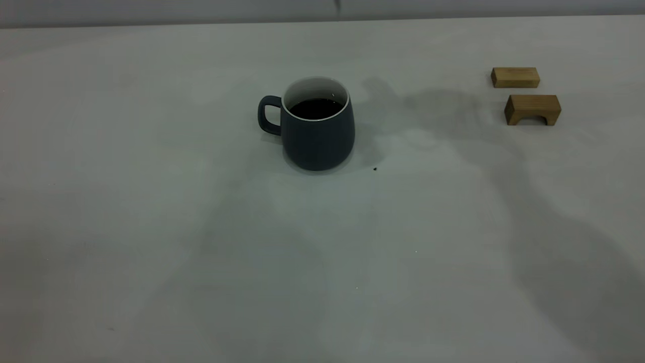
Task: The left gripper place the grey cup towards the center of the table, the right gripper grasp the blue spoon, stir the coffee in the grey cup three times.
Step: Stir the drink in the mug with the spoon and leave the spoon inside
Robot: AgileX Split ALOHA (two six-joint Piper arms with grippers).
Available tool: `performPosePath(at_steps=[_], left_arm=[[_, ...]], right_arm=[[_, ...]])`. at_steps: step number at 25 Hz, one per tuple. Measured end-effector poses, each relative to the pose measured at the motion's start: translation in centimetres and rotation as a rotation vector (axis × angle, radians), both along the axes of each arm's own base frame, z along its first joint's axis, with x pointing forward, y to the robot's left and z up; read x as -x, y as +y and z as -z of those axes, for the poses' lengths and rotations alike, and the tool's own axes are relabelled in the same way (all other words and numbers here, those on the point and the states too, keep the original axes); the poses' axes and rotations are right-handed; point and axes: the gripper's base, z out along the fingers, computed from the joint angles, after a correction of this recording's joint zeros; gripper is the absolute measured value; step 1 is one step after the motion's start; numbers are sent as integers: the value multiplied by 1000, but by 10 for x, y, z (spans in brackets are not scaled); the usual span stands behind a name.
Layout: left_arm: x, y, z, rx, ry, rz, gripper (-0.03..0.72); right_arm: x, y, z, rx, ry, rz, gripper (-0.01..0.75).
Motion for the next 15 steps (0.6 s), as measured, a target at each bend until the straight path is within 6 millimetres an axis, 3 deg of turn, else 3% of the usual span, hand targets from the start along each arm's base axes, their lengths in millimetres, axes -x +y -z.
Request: performPosePath(at_steps=[5, 9, 15], left_arm=[[0, 0, 0, 0, 0, 0, 351], [0, 0, 0, 0, 0, 0, 351], [0, 0, 0, 0, 0, 0, 351]], right_arm=[[4, 18, 12, -71, 145, 44, 147], [2, 21, 27, -102, 214, 76, 147], [1, 22, 33, -106, 362, 156, 147]])
